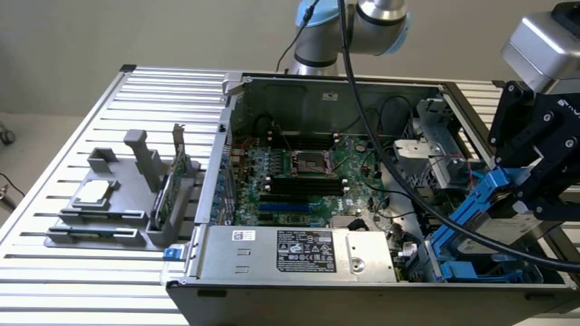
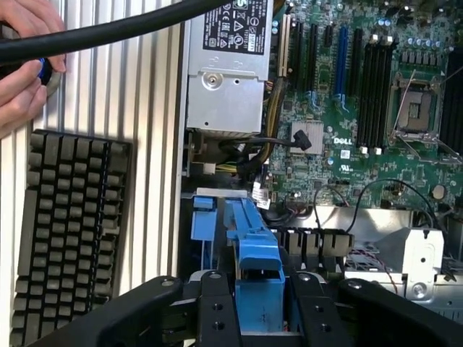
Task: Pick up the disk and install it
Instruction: 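Insert the disk into the insertion slot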
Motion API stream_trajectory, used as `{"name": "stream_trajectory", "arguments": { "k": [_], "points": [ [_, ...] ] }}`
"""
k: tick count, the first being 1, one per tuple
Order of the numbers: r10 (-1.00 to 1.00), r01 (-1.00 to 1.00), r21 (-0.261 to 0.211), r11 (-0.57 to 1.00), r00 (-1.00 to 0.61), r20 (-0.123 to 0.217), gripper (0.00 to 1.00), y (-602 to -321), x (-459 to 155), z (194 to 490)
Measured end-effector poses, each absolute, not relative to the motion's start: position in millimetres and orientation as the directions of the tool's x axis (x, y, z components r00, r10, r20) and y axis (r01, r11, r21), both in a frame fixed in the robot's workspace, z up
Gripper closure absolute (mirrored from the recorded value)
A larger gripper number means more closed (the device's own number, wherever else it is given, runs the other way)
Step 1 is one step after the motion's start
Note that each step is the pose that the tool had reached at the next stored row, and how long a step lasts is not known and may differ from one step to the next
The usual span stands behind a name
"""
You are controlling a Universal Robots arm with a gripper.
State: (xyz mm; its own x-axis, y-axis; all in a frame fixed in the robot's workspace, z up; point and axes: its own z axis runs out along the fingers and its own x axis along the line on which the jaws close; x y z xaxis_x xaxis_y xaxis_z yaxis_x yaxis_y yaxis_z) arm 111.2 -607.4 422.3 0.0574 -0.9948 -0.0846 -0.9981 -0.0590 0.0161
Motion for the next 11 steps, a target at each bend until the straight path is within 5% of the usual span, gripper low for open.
{"name": "stream_trajectory", "arguments": {
  "k": [11],
  "points": [
    [-0.993,-0.997,0.016,-0.076,0.074,-0.089,0.61,-607.8,112.5,418.7]
  ]
}}
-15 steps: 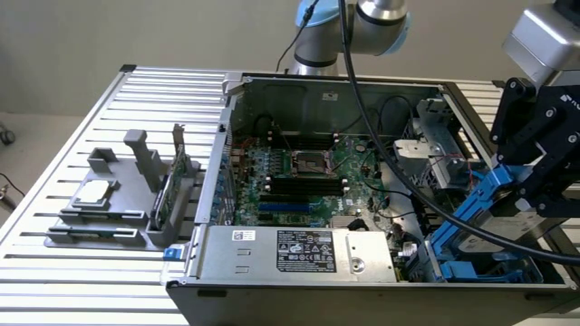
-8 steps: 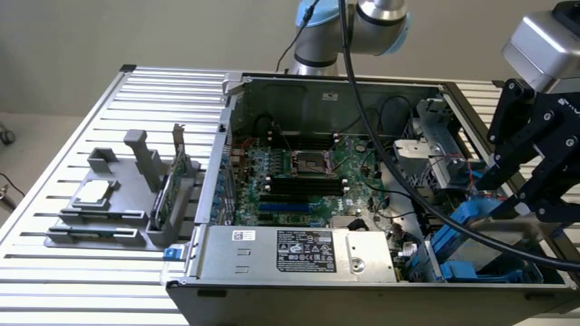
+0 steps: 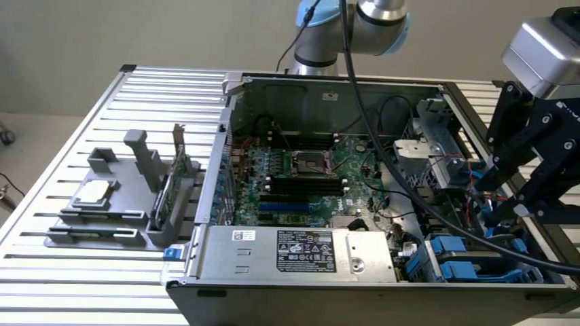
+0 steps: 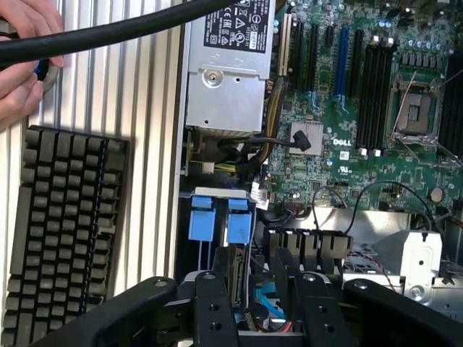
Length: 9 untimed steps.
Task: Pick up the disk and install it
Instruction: 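Insert the disk into the insertion slot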
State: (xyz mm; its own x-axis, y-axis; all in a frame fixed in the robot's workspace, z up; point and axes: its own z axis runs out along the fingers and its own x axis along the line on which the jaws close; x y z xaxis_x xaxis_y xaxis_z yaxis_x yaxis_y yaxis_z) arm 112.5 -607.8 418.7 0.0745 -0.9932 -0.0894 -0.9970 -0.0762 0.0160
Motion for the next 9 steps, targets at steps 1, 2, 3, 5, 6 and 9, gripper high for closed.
{"name": "stream_trajectory", "arguments": {
  "k": [1,2,3,5,6,9],
  "points": [
    [-0.993,-0.997,0.016,-0.078,0.077,-0.089,0.61,-608,113,417],
    [-0.993,-0.997,0.016,-0.081,0.079,-0.089,0.61,-608,114,415],
    [-0.993,-0.996,0.016,-0.083,0.081,-0.089,0.61,-608,115,414],
    [-0.992,-0.996,0.016,-0.089,0.087,-0.089,0.63,-608,116,410],
    [-0.992,-0.996,0.016,-0.092,0.090,-0.089,0.63,-608,117,409],
    [-0.991,-0.995,0.016,-0.102,0.100,-0.089,0.82,-608,119,404]
  ]
}}
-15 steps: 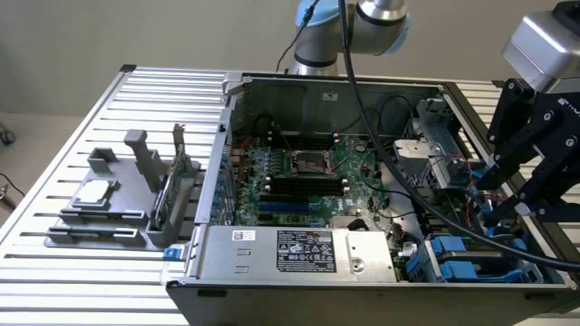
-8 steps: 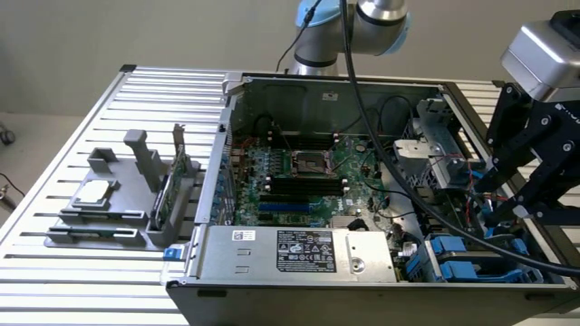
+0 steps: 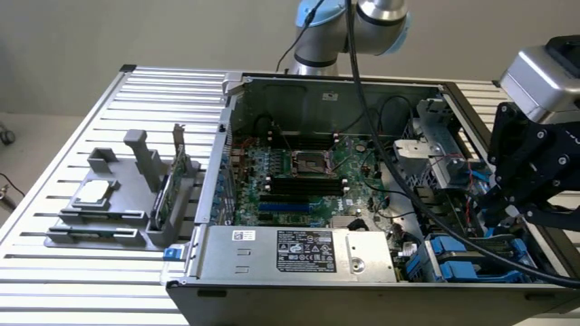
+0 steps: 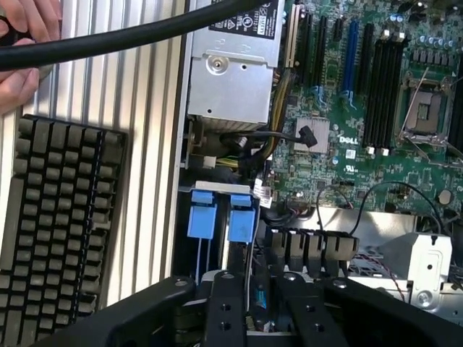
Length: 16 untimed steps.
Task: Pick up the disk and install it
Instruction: 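Insert the disk into the insertion slot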
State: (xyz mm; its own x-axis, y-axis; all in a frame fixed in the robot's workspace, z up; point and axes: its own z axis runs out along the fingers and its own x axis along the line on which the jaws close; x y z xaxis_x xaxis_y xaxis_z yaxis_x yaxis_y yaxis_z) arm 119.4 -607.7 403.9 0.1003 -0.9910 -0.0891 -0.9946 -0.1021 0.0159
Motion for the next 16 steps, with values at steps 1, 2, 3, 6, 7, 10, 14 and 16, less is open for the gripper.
{"name": "stream_trajectory", "arguments": {
  "k": [1,2,3,6,7,10,14,16],
  "points": [
    [-0.991,-0.994,0.016,-0.106,0.104,-0.089,0.82,-608,120,402],
    [-0.990,-0.994,0.016,-0.109,0.107,-0.089,0.88,-608,121,400],
    [-0.990,-0.994,0.016,-0.112,0.110,-0.089,0.89,-608,121,399],
    [-0.989,-0.993,0.016,-0.121,0.119,-0.089,0.89,-608,122,393],
    [-0.989,-0.992,0.016,-0.122,0.121,-0.089,0.89,-608,122,393],
    [-0.989,-0.992,0.016,-0.123,0.121,-0.089,0.89,-608,122,393],
    [-0.989,-0.992,0.016,-0.123,0.121,-0.089,0.89,-608,122,392],
    [-0.989,-0.992,0.016,-0.123,0.121,-0.088,0.89,-608,122,392]
  ]
}}
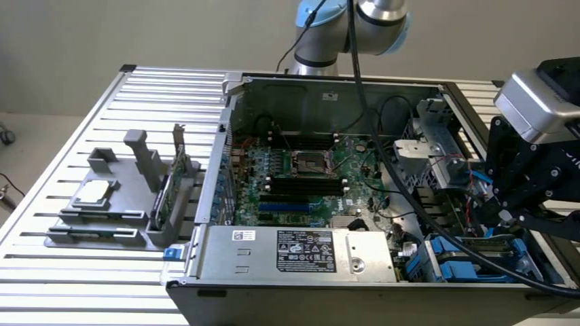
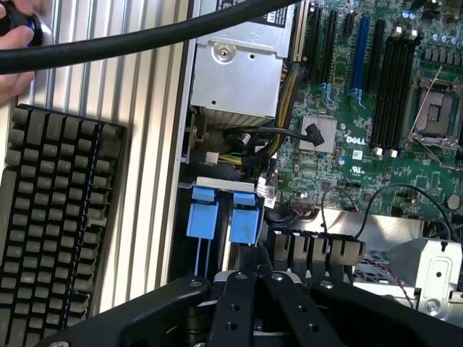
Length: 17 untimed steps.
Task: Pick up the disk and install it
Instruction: 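Insert the disk into the insertion slot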
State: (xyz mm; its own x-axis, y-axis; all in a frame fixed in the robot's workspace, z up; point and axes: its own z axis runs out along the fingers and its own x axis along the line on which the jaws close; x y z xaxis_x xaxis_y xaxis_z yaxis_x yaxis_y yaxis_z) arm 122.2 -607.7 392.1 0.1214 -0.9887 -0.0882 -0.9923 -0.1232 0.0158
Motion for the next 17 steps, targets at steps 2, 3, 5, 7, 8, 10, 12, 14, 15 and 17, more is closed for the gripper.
{"name": "stream_trajectory", "arguments": {
  "k": [2,3,5,7,8,10,12,14,15,17],
  "points": [
    [-0.989,-0.992,0.016,-0.123,0.121,-0.086,0.89,-607.7,122.1,392.3],
    [-0.989,-0.992,0.016,-0.123,0.121,-0.085,0.89,-607.7,122.1,392.3],
    [-0.989,-0.992,0.016,-0.123,0.121,-0.084,0.89,-607.7,122.2,392.3],
    [-0.989,-0.992,0.016,-0.123,0.121,-0.084,0.89,-607.7,122.2,392.2],
    [-0.989,-0.992,0.016,-0.123,0.121,-0.083,0.89,-607.7,122.2,392.3],
    [-0.989,-0.992,0.016,-0.123,0.121,-0.083,0.89,-607.7,122.1,392.2],
    [-0.989,-0.992,0.016,-0.123,0.121,-0.083,0.89,-607.7,122.1,392.2],
    [-0.989,-0.992,0.016,-0.123,0.121,-0.083,0.89,-607.7,122.1,392.2],
    [-0.989,-0.992,0.016,-0.123,0.121,-0.083,0.89,-607.7,122.1,392.2],
    [-0.989,-0.992,0.016,-0.123,0.121,-0.083,0.89,-607.7,122.1,392.2]
  ]
}}
